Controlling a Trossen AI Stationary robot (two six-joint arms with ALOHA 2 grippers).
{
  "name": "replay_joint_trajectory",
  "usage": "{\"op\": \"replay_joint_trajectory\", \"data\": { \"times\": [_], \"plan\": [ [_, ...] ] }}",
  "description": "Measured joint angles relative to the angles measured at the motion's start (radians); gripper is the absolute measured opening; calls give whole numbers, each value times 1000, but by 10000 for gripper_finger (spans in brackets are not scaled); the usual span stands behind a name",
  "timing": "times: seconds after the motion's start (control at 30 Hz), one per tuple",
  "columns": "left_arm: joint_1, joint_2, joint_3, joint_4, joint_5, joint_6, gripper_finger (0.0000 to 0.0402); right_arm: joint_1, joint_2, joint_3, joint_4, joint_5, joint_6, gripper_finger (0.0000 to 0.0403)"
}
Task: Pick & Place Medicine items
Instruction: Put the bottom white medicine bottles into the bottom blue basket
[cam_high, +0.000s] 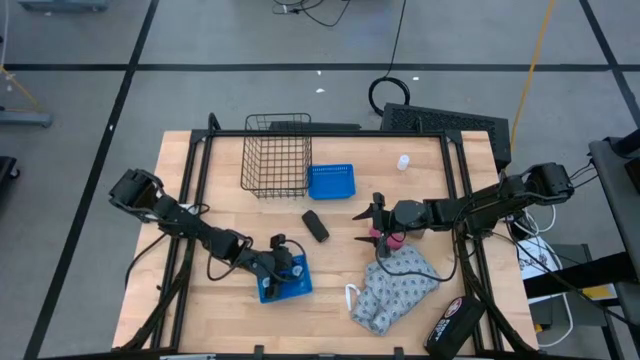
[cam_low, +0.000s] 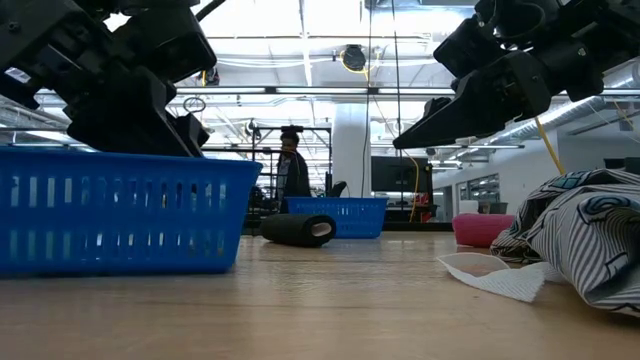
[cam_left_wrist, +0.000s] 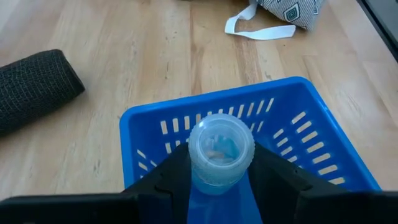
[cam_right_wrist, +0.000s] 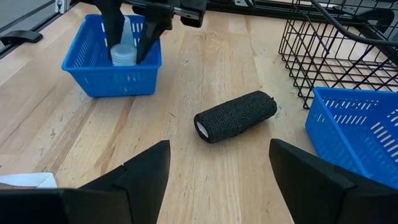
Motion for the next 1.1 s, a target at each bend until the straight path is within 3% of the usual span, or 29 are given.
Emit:
{"op": "replay_joint_trajectory", "data": {
  "times": [0.5, 1.1],
  "plan": [
    [0, 2, -1, -3, 1, -30, 207, 0, 0, 0, 0, 0, 0, 265],
    [0, 2, -1, 2, 1, -45, 209, 0, 0, 0, 0, -1, 0, 265]
  ]
}}
